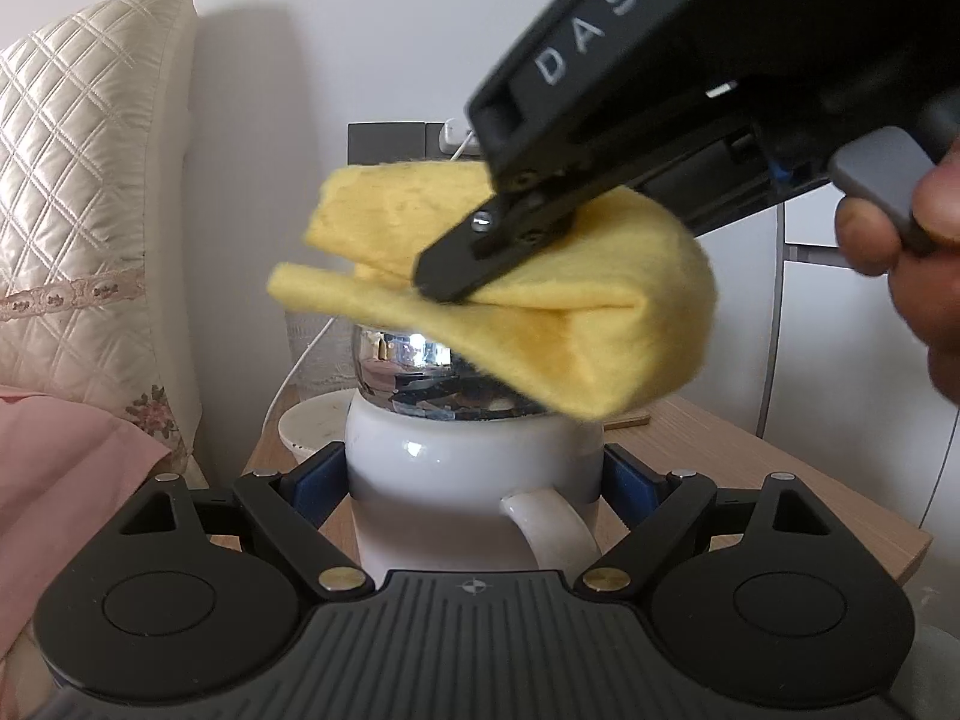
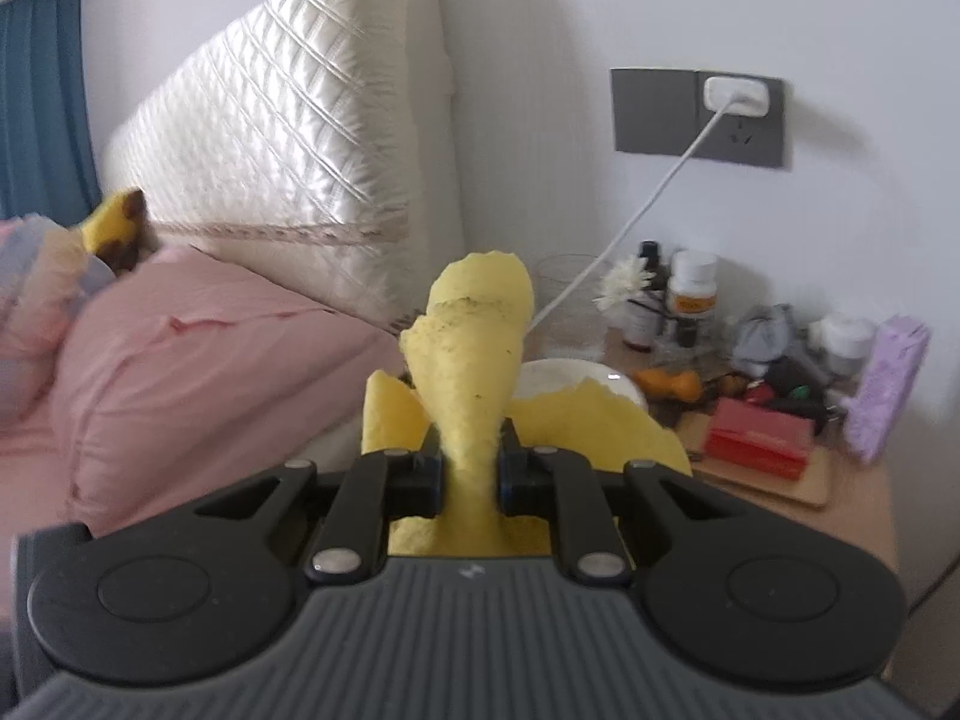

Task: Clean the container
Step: 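Rub the folded cloth across the top of the mug rim with the right gripper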

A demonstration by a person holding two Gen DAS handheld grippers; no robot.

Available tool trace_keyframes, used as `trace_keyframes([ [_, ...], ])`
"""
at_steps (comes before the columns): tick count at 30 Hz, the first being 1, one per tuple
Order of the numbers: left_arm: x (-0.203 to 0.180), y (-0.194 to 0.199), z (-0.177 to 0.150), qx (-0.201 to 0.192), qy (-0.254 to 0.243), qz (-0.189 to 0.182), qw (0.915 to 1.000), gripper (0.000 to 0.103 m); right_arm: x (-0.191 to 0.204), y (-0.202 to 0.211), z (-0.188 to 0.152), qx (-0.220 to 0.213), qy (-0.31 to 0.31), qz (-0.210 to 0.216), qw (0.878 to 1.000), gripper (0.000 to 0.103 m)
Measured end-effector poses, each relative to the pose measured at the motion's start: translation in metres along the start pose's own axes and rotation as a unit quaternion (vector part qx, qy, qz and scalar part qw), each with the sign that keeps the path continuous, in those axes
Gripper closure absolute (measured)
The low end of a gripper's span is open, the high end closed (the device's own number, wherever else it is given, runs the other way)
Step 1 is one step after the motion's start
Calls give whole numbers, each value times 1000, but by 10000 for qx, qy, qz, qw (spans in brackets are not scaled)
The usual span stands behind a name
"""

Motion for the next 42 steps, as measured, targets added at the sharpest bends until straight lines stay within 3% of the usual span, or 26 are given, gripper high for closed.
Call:
trace_keyframes([
  [6,-1,2,1,-4,-14,-65,10000,13,4,9,-4,-56,-253,153,9995,86],
  [15,-3,3,0,-29,-47,-181,9998,13,-5,15,-5,-127,-126,-216,9996,86],
  [25,-1,2,-1,-36,-52,-181,9998,13,10,17,-11,-158,-188,60,9997,86],
  [30,0,0,-1,-43,-70,-210,9997,13,4,25,-13,-156,-103,-254,9995,86],
  [37,1,2,0,-44,-76,-213,9997,13,-5,14,-7,-256,-147,-270,9992,86],
  [40,-44,20,2,-40,-15,186,9998,13,1,12,-8,-257,-161,-190,9994,86],
  [42,-44,20,2,-37,-10,185,9998,13,5,14,-10,-263,-183,-122,9994,86],
])
Point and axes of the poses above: each gripper's, at about its wrist camera, not at the fingertips, and y roughly against the way its jaws point, x to its left, z to its top, the point moved 7 cm from there along -y, roughly the way its jaws point, and after that the axes turned 15 degrees about z, right-handed, at the moved point
